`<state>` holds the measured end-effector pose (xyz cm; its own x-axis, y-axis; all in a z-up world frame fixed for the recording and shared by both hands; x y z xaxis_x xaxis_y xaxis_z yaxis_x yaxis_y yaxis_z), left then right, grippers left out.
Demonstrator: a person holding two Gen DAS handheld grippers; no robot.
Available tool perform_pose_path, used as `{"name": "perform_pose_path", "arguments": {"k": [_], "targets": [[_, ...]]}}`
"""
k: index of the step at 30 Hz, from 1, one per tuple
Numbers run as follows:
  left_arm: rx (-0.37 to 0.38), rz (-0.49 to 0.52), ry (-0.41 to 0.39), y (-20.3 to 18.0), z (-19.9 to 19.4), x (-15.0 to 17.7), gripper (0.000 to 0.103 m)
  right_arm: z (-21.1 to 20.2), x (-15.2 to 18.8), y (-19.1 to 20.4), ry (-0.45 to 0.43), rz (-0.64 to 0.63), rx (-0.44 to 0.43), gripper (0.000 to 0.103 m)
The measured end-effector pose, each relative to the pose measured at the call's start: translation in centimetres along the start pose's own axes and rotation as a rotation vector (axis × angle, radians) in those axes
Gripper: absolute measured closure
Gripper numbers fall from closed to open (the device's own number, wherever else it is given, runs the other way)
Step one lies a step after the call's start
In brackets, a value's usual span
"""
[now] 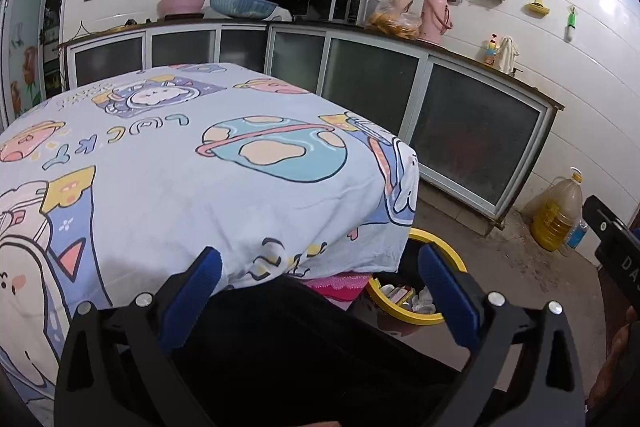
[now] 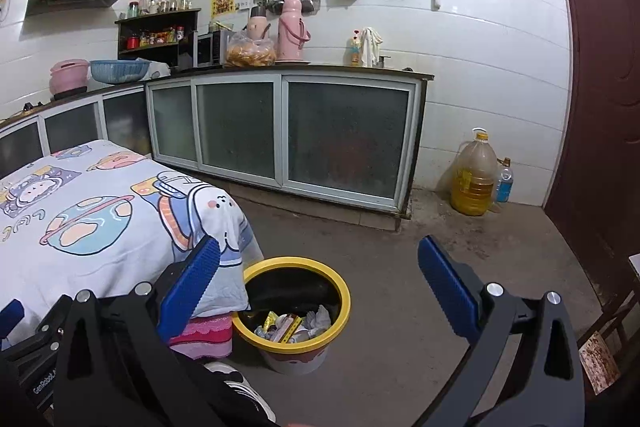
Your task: Collect trash
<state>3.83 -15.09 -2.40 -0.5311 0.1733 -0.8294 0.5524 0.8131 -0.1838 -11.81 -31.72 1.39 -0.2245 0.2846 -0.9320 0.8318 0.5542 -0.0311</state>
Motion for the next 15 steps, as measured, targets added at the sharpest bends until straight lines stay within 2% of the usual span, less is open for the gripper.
{"name": "perform_pose_path", "arguments": {"k": [15], "targets": [[0.0,0.046,-0.036,-0.9,-1.3,0.1,0.008,0.1,0.6,-0.2,0.026,0.014,0.004,0.008]]}}
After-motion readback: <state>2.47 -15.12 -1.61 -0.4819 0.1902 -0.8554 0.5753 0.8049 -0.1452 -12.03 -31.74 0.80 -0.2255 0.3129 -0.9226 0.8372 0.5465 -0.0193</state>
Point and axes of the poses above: each gripper's, at about its wrist camera, not at the fingertips, and z roughly the way its jaws point, y to its left, x to its underside, the point moved 2 cm from there along z, roughly the way its jaws point, and after that the axes turned 4 degrees about x, right-handed, at the moved point
